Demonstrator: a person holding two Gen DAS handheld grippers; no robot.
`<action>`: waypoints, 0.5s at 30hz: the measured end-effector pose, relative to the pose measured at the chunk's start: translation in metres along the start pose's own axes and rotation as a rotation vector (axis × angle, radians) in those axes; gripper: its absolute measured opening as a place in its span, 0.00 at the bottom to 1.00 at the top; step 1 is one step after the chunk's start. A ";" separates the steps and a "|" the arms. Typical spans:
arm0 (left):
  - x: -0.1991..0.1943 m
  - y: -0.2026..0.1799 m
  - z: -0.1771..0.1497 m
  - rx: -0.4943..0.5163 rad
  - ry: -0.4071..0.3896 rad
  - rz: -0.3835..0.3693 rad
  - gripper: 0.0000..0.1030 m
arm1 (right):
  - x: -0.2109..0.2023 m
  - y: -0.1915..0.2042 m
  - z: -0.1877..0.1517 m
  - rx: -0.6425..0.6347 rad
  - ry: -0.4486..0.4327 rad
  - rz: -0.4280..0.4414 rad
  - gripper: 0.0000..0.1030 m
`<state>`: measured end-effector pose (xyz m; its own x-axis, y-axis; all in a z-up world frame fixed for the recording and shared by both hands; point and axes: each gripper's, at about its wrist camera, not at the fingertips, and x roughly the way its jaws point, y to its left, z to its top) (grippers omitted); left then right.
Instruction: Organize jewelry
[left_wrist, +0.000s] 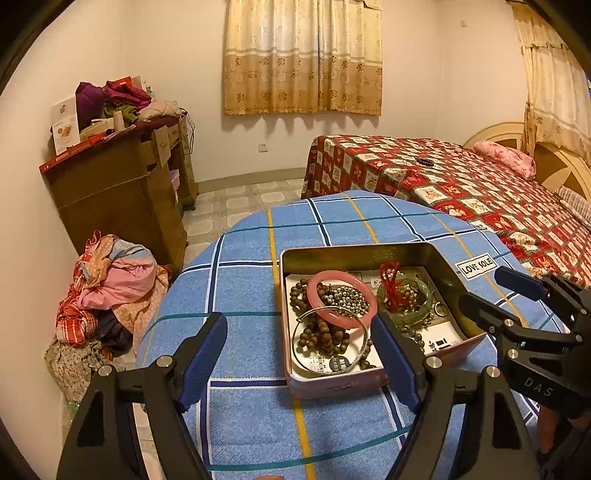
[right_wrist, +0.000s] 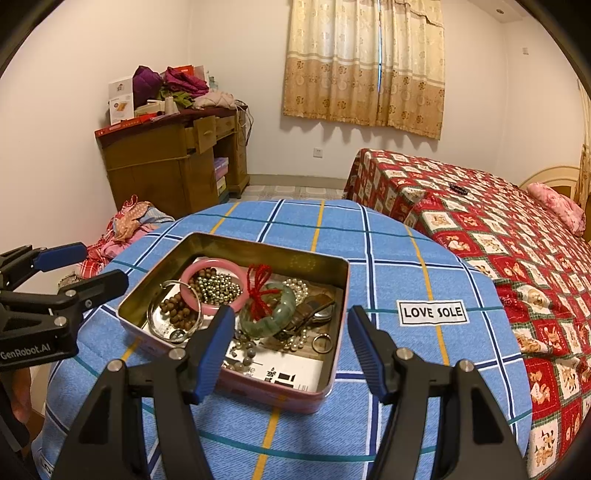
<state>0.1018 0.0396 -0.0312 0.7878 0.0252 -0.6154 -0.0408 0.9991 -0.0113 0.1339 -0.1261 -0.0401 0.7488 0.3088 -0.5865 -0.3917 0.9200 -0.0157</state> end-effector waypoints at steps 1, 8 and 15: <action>0.000 -0.001 0.000 0.000 0.001 0.003 0.78 | 0.000 0.000 0.000 0.000 0.001 0.001 0.64; -0.002 -0.005 0.002 0.033 -0.012 0.045 0.78 | 0.001 0.003 -0.002 -0.001 0.004 0.002 0.64; -0.003 -0.003 0.002 0.039 -0.017 0.053 0.78 | 0.003 0.006 -0.005 -0.005 0.007 0.005 0.64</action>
<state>0.1011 0.0365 -0.0280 0.7958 0.0781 -0.6005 -0.0586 0.9969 0.0520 0.1313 -0.1212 -0.0461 0.7429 0.3119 -0.5923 -0.3981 0.9172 -0.0162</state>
